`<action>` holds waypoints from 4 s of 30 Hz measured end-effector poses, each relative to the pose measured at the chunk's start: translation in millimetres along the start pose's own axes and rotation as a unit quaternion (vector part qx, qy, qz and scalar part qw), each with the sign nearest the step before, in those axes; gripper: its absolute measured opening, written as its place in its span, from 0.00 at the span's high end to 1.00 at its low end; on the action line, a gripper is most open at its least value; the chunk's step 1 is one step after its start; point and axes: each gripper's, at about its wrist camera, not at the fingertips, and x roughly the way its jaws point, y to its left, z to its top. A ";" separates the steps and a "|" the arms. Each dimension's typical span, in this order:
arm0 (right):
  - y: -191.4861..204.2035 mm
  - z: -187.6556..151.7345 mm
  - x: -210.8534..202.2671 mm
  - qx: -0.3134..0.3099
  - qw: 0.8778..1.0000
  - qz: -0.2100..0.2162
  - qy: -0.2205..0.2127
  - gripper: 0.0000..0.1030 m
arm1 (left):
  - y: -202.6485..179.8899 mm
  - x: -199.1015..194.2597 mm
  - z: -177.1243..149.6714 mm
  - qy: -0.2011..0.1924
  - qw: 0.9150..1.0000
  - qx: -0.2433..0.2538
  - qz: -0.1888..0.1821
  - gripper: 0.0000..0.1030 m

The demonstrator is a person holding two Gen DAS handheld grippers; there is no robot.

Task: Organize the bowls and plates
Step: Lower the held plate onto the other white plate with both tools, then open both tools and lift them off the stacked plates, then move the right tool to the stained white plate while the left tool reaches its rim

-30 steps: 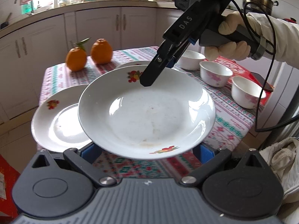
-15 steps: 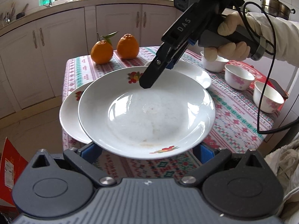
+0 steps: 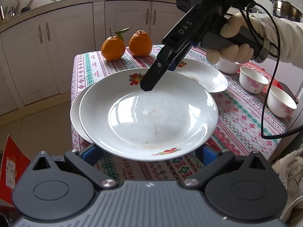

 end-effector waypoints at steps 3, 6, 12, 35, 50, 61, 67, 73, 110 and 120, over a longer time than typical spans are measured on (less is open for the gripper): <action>-1.6 2.9 1.9 0.001 1.000 0.000 0.001 0.22 | 2.8 2.0 0.8 0.000 1.000 -0.003 0.000 0.01; -3.1 7.0 4.6 0.002 1.000 -0.001 0.000 0.22 | 6.3 3.6 2.5 0.000 1.000 -0.008 0.000 0.01; -5.4 13.8 12.1 -0.001 1.000 -0.003 0.005 0.22 | 13.5 6.1 2.9 0.001 1.000 -0.016 0.000 0.01; -9.1 15.8 14.8 0.009 1.000 -0.012 0.009 0.23 | 26.8 11.4 2.7 -0.003 1.000 -0.023 0.011 0.01; -6.4 12.4 6.4 0.012 1.000 -0.020 0.001 0.23 | 27.1 13.0 1.3 -0.007 1.000 -0.020 0.022 0.02; -0.7 8.6 1.6 0.008 0.999 -0.037 -0.007 0.23 | 25.0 12.4 -0.6 -0.007 0.999 -0.023 0.028 0.02; 2.6 4.2 -1.8 0.006 0.999 -0.047 -0.012 0.23 | 23.4 11.5 -1.5 -0.010 0.999 -0.023 0.032 0.02; 6.4 -1.6 -4.9 0.004 0.998 -0.059 -0.014 0.23 | 22.1 8.9 -2.5 -0.013 0.999 -0.026 0.036 0.02; 75.8 -122.6 -60.3 -0.038 0.946 -0.262 -0.189 0.00 | -24.1 -31.9 -0.8 -0.062 0.996 -0.015 0.057 0.01; 57.1 -174.5 -65.8 0.049 0.913 -0.326 -0.240 0.00 | -46.1 -23.3 19.2 -0.057 0.997 0.021 0.052 0.01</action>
